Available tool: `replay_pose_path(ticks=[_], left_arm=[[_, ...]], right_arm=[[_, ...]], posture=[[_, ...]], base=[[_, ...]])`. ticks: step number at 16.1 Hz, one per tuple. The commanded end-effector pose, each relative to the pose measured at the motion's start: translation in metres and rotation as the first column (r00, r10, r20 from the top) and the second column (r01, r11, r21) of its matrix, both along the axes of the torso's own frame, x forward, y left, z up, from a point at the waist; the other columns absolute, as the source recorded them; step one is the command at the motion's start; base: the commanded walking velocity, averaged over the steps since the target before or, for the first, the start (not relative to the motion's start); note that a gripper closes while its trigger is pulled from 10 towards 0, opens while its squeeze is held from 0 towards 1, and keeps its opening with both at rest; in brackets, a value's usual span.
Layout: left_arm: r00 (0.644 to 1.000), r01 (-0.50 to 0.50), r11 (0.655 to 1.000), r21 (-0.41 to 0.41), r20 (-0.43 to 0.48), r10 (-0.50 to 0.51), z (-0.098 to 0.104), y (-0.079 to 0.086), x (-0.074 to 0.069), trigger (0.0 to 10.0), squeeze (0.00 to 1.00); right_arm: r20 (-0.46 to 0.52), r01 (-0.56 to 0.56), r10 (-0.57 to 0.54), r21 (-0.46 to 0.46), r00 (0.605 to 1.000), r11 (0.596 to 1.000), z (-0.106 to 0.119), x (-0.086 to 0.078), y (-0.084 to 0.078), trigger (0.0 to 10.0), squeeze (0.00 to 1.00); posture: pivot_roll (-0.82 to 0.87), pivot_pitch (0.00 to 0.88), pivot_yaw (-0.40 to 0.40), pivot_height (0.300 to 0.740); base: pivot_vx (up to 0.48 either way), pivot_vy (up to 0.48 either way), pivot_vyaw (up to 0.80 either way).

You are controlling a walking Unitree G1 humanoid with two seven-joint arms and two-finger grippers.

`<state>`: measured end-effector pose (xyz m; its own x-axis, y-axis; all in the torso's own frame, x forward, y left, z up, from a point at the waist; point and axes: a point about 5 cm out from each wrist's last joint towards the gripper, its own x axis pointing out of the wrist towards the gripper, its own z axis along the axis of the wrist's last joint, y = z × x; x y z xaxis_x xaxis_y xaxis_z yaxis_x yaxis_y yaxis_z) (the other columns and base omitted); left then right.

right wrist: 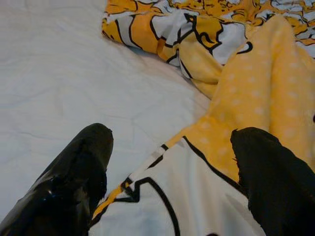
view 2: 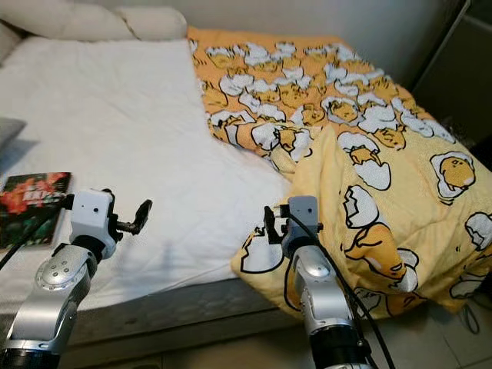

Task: Clean up the room

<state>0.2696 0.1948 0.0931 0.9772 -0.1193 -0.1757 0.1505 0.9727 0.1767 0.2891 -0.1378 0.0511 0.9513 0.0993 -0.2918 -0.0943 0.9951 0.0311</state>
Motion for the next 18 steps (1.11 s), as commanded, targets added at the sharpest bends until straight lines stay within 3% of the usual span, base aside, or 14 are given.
replay_pose_path(ticks=[1,10,16,18], left_arm=[[1.0,0.016,1.0,0.021,-0.001,-0.016,-0.0005,-0.0026,0.0001,10.0,0.0],[1.0,0.009,1.0,-0.024,0.019,-0.009,0.0033,-0.0026,0.0061,10.0,0.0],[1.0,0.016,0.999,-0.033,0.021,-0.015,0.004,-0.0048,0.0077,10.0,0.0],[1.0,0.014,0.999,-0.033,0.022,-0.013,0.0039,-0.0045,0.007,10.0,0.0]], right_arm=[[-0.002,0.012,-0.012,-0.008,1.0,1.0,-0.0007,-0.0008,-0.0038,10.0,0.0],[0.003,0.03,-0.03,-0.01,1.0,1.0,0.0002,-0.0014,-0.0079,10.0,0.0],[0.018,-0.009,0.01,-0.03,1.0,1.0,0.0028,-0.0004,-0.0055,10.0,0.0],[0.018,-0.033,0.034,-0.044,0.999,0.998,0.0029,0.0,-0.0019,10.0,0.0]], posture=[[0.05,0.0,-0.069,0.74],[0.03,0.0,-0.057,0.74],[0.04,0.0,-0.064,0.74],[0.05,0.0,-0.072,0.74]], base=[[0.0,0.0,0.0],[0.0,0.0,0.0],[0.246,0.0,0.0],[0.257,0.0,0.8]])
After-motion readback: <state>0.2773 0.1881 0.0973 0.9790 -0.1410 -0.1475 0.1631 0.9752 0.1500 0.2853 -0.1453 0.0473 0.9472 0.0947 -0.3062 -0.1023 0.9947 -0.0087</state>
